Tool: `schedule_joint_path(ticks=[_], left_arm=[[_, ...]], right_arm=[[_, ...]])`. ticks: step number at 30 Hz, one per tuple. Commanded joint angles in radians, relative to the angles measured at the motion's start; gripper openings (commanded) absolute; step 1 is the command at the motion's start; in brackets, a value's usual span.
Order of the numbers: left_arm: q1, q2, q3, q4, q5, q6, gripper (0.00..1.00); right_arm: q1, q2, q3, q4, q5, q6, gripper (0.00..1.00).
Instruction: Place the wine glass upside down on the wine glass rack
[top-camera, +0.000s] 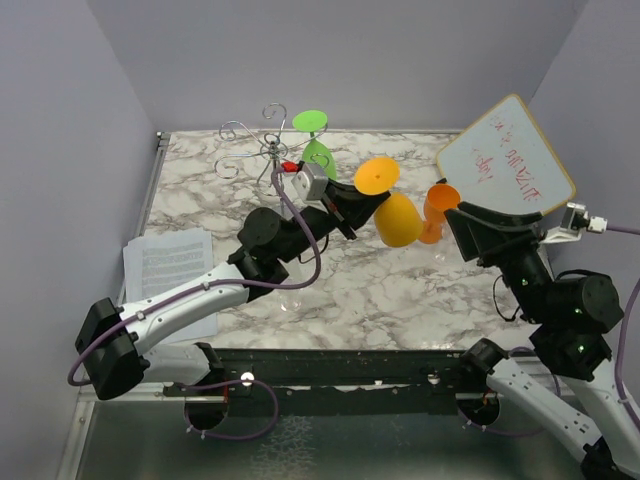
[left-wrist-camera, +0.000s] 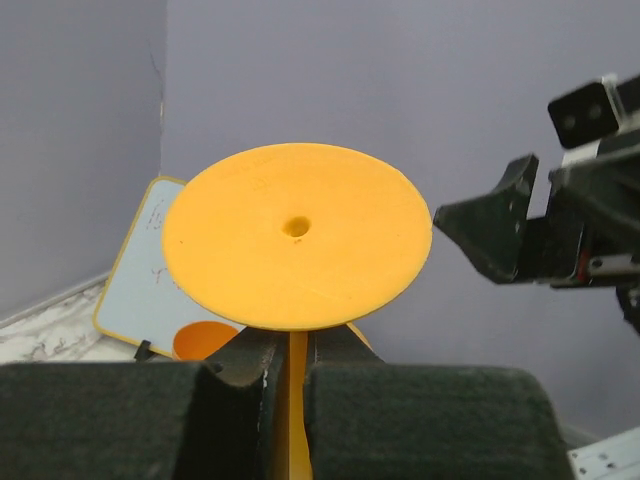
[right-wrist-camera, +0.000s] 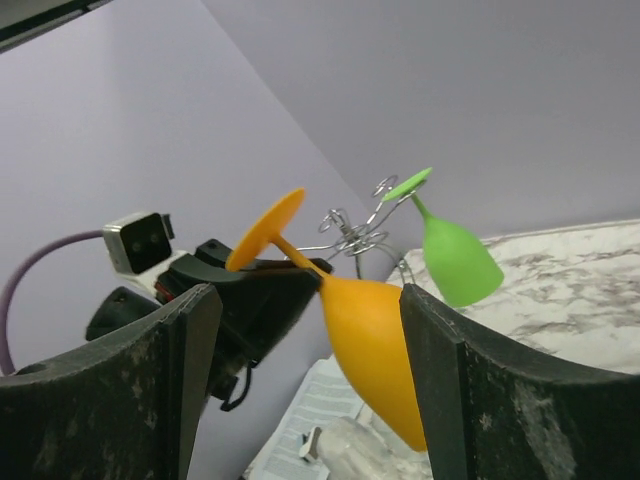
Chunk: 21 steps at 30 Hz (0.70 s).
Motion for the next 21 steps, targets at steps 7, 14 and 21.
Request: schedule_joint_path(ticks=[7, 14, 21], left_arm=[[-0.001, 0.073, -0.008, 0.028, 0.226, 0.302, 0.00], [0.000, 0.100, -0.025, 0.027, 0.263, 0.345, 0.00], [0.000, 0.122, -0.032, 0.025, 0.294, 0.364, 0.00]], right_arm=[[0.005, 0.179, 0.176, -0.181, -0.161, 0.246, 0.78], [0.005, 0.251, 0.234, -0.341, -0.050, 0.324, 0.78], [0.005, 0.307, 0.200, -0.248, -0.118, 0.359, 0.53]])
